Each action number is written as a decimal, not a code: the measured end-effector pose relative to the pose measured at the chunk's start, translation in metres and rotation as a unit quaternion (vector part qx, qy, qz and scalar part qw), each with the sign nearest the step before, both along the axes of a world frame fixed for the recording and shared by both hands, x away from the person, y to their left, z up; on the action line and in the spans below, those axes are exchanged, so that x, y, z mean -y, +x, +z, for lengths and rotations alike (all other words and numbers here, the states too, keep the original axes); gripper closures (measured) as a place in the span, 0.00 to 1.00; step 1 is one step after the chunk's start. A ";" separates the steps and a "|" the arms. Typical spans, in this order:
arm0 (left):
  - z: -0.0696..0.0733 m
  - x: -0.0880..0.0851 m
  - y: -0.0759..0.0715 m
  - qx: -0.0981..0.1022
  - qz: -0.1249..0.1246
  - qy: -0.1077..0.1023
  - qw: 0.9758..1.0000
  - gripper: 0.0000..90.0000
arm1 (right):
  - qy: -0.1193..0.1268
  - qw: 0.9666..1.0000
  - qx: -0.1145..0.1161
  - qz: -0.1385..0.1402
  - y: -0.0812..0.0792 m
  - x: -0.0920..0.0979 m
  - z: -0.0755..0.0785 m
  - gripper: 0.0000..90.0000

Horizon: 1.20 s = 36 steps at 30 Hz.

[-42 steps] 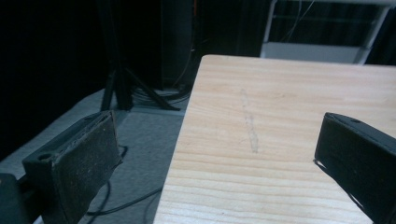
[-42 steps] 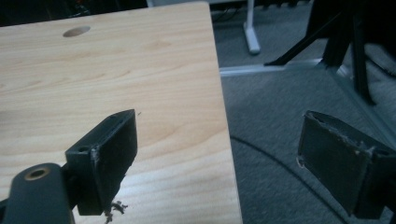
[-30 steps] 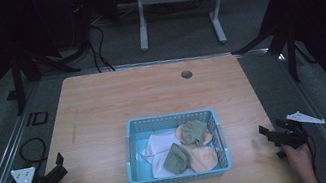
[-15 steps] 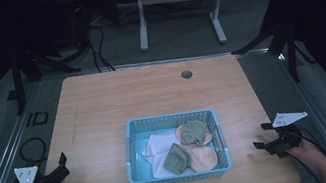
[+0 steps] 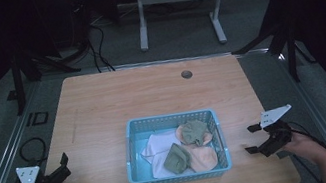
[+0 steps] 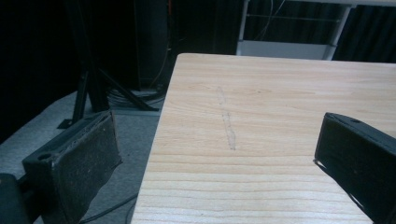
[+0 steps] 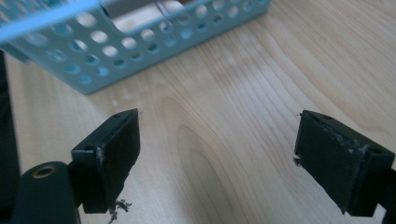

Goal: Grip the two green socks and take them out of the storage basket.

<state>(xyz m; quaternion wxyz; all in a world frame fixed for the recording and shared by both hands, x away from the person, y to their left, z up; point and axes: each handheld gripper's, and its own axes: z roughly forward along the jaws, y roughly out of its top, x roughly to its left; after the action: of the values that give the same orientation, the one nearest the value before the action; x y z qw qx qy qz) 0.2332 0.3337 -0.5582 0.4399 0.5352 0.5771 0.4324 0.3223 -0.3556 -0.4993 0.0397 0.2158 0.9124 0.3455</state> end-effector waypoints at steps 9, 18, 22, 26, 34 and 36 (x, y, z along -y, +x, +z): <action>0.000 0.001 0.000 -0.002 -0.005 0.007 1.000 0.00 | 0.007 1.000 -0.005 0.028 0.002 -0.023 0.037 0.16; 0.000 0.001 0.000 -0.001 -0.009 0.008 1.000 0.00 | -0.002 0.998 -0.013 0.060 0.009 -0.060 0.057 0.16; 0.000 0.002 0.001 -0.001 -0.012 0.009 1.000 0.00 | -0.014 0.997 -0.010 0.080 0.012 -0.078 0.059 0.15; -0.001 0.002 0.000 -0.002 -0.012 0.015 1.000 0.00 | -0.033 0.995 -0.016 0.090 0.015 -0.095 0.059 0.15; 0.000 0.002 0.001 -0.001 -0.016 0.013 1.000 0.00 | -0.061 0.989 -0.033 0.127 0.016 -0.133 0.055 0.15; 0.000 0.002 0.001 0.000 -0.016 0.011 1.000 0.00 | -0.067 0.988 -0.035 0.132 0.015 -0.142 0.054 0.15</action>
<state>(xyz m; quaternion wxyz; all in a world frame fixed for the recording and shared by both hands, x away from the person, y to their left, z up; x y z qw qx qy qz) 0.2337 0.3318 -0.5586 0.4409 0.5496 0.5632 0.4317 0.3369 -0.2133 -0.4457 -0.0234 0.1025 0.9548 0.2780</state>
